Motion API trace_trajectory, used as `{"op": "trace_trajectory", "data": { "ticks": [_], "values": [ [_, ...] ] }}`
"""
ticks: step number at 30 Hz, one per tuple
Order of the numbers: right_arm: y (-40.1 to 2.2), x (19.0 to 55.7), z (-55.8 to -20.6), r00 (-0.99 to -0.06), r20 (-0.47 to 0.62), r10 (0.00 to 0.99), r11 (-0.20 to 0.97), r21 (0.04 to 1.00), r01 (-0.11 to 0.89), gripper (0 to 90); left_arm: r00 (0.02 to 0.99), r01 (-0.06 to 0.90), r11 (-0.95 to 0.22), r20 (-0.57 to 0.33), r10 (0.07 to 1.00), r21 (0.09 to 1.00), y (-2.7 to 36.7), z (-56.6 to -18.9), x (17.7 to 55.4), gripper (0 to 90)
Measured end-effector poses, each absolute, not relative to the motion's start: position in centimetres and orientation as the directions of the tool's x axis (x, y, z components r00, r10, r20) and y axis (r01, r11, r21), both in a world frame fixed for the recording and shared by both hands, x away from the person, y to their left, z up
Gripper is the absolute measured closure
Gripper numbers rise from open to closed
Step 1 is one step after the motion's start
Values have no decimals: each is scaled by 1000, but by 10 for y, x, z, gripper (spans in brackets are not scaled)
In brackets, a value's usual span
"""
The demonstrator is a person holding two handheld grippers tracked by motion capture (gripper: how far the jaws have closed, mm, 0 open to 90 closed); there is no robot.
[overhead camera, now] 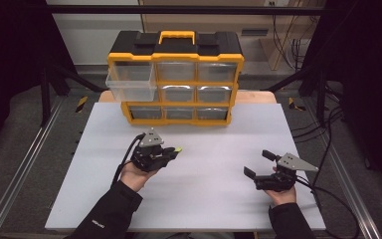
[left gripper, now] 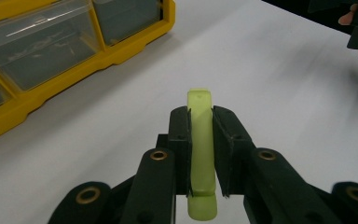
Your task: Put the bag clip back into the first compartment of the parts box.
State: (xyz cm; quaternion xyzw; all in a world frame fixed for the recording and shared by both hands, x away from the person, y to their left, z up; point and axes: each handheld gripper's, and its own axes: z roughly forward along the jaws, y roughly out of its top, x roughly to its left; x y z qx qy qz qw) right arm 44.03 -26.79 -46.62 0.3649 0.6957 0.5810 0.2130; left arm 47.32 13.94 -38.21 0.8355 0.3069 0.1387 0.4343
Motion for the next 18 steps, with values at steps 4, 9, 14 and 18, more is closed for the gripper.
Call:
{"op": "trace_trajectory", "data": {
  "ticks": [4, 9, 14, 18],
  "values": [
    [-268, 440, -466, -644, 127, 754, 59, 964, 258, 6, 765, 393, -419, -38, 642, 819, 146, -377, 474, 772],
    [-268, 440, -466, -643, 126, 755, 60, 964, 260, 5, 755, 389, -399, -39, 655, 830, 155, -371, 475, 772],
    [-268, 440, -466, -642, 126, 757, 62, 963, 262, 5, 740, 388, -373, -44, 672, 843, 166, -364, 475, 772],
    [-268, 441, -467, -642, 123, 757, 65, 963, 261, 5, 733, 388, -362, -46, 679, 848, 172, -361, 476, 772]
  ]
}}
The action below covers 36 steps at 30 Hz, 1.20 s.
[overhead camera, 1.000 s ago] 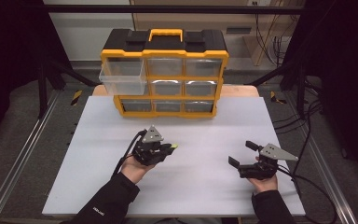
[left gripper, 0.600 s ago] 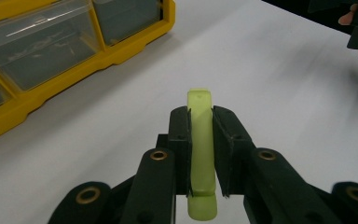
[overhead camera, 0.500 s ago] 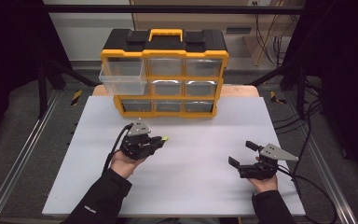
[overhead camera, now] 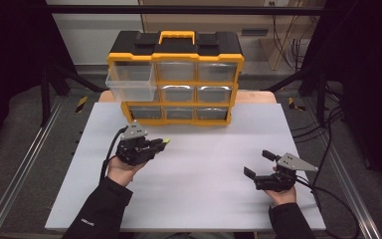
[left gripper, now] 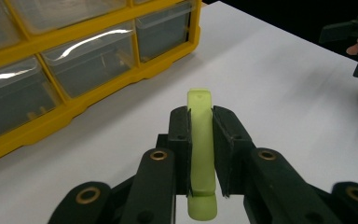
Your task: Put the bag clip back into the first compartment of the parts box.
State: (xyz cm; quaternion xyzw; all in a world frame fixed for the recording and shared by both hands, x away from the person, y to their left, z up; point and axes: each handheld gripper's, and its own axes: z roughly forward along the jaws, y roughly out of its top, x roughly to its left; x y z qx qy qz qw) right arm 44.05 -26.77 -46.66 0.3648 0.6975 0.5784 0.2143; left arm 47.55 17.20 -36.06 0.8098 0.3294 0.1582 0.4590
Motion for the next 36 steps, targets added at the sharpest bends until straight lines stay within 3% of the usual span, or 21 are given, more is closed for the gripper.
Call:
{"op": "trace_trajectory", "data": {
  "ticks": [36],
  "values": [
    [-268, 441, -466, -638, 119, 760, 67, 963, 260, 5, 671, 350, -243, -61, 739, 905, 226, -320, 471, 772]
  ]
}}
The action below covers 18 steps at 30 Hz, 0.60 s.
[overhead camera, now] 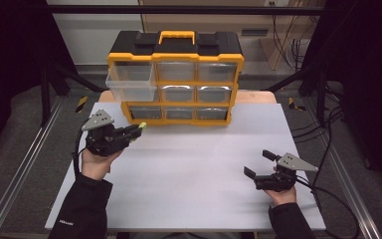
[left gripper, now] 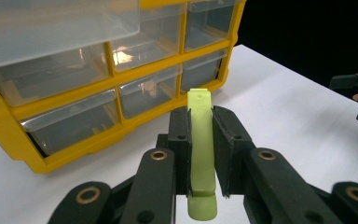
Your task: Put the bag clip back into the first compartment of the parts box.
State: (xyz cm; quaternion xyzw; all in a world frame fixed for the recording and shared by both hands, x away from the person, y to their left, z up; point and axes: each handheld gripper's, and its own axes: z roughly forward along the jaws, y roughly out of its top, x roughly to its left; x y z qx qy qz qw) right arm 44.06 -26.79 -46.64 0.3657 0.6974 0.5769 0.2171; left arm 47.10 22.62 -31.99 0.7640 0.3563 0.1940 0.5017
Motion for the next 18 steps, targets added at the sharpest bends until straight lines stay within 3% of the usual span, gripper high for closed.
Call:
{"op": "trace_trajectory", "data": {
  "ticks": [18],
  "values": [
    [-268, 441, -467, -637, 116, 762, 72, 963, 261, 5, 666, 331, -222, -60, 743, 917, 240, -299, 476, 772]
  ]
}}
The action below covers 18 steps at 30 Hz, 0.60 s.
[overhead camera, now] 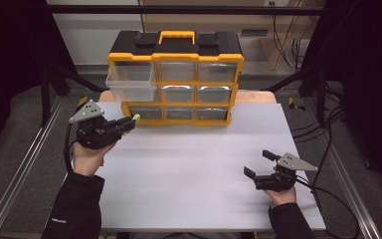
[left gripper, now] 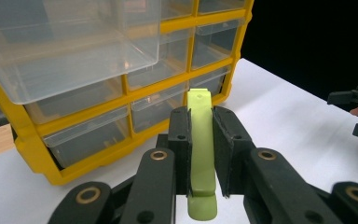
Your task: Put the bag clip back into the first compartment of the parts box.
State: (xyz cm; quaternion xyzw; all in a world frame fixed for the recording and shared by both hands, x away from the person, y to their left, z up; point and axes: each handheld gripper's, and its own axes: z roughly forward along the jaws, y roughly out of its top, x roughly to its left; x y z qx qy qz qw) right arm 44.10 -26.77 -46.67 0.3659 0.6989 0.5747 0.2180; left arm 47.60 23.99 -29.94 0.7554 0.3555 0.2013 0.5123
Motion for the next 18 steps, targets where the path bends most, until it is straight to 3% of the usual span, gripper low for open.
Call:
{"op": "trace_trajectory", "data": {
  "ticks": [18],
  "values": [
    [-268, 441, -466, -637, 119, 762, 67, 963, 260, 5, 650, 306, -243, -16, 760, 920, 243, -269, 485, 773]
  ]
}}
